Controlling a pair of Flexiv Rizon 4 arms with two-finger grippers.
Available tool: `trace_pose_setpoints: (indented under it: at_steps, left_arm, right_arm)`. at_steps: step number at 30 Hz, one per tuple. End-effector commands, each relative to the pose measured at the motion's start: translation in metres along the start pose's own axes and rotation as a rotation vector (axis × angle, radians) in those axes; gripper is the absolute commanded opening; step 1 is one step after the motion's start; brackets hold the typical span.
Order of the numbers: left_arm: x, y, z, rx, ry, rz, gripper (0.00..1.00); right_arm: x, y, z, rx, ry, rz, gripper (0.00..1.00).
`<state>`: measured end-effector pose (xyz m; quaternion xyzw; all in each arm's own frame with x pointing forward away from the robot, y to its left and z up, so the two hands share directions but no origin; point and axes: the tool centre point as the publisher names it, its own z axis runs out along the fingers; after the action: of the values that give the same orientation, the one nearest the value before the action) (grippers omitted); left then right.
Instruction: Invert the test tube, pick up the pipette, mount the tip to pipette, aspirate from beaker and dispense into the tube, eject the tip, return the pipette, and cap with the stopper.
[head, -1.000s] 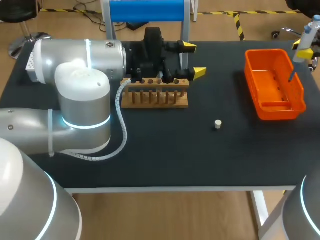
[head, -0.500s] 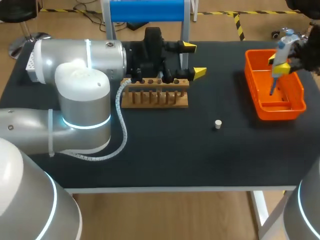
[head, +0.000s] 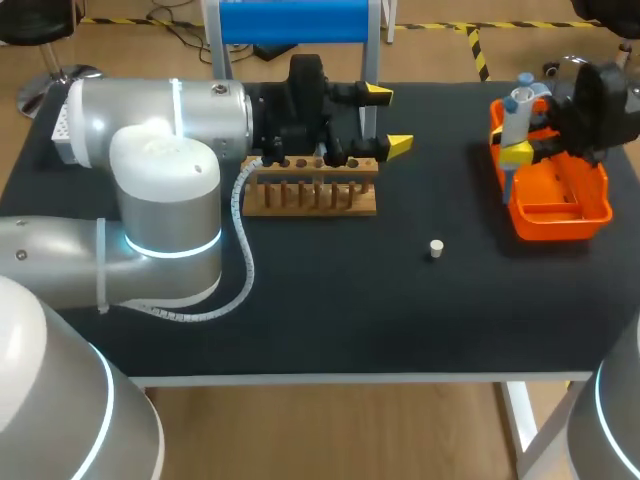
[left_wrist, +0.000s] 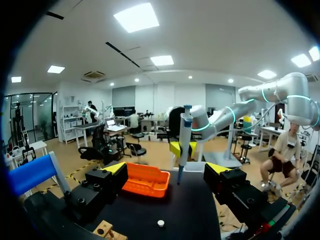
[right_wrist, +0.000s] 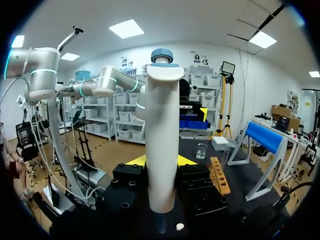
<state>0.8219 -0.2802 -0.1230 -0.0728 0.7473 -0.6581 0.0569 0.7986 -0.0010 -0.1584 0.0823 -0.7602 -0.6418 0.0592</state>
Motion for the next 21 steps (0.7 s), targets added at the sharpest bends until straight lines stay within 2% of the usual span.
trace_pose_setpoints:
  at_steps: [1,14,21]
  left_arm:
    - [0.0,-0.001,0.001,-0.003,0.002,0.0,1.0]
    - [0.0,-0.001,0.001,-0.003,0.002,0.0,1.0]
    - [0.0,-0.001,0.001,-0.003,0.002,0.0,1.0]
  right_arm:
    - [0.005,0.002,-0.001,0.004,-0.03,-0.001,0.0]
    - [0.005,0.002,-0.001,0.004,-0.03,-0.001,0.0]
    - [0.001,0.005,0.042,-0.043,-0.007,0.003,0.0]
